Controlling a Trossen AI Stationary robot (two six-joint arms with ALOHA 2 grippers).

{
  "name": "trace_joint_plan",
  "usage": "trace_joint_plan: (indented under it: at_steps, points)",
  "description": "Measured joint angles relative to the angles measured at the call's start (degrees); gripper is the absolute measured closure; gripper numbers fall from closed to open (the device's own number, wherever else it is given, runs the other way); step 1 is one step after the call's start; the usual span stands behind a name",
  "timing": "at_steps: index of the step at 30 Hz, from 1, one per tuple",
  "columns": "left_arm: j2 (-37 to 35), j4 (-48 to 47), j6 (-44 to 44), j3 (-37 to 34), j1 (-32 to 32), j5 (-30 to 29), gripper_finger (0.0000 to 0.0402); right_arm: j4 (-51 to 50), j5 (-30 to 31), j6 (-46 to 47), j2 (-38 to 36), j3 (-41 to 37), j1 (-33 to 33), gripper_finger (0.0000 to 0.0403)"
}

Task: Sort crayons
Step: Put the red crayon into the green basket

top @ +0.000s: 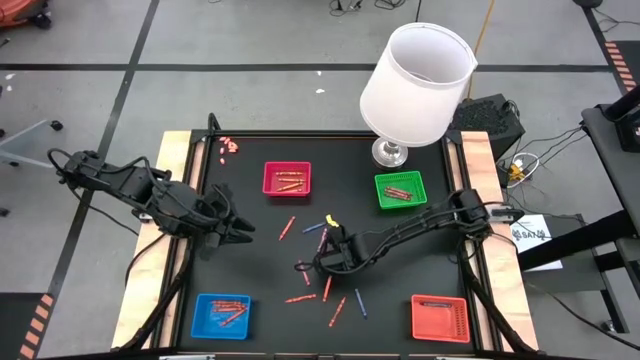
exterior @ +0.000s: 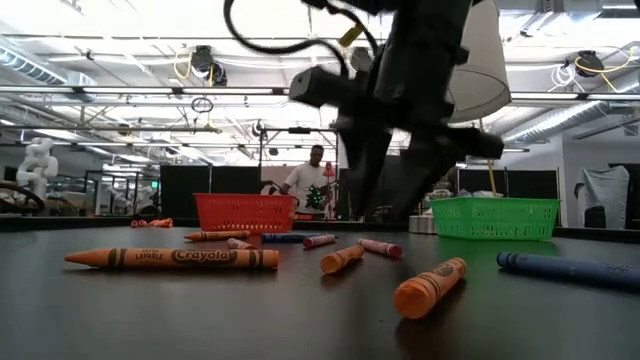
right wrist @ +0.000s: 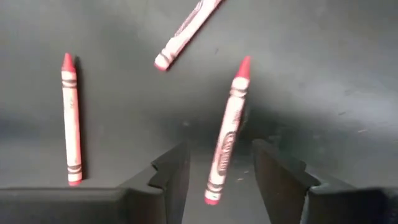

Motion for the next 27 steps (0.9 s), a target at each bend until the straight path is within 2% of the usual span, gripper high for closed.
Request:
trace_joint_plan:
  at_steps: [9, 23, 27]
  points:
    - [0.0, -0.02, 0.0, -0.07, 0.0, 0.0, 0.0262, 3.77, -4.45, 0.21, 3.33, 0.07, 0.04, 0.0246]
    - [0.0, -0.04, 0.45, -0.07, 0.0, -0.02, 0.0262, 2.8, -3.57, 0.22, 3.57, 0.09, 0.07, 0.0246]
    - [0.0, -0.04, 1.25, -0.07, 0.0, -0.29, 0.0262, 1.87, -3.16, 0.55, 3.61, 0.04, 0.09, 0.0261]
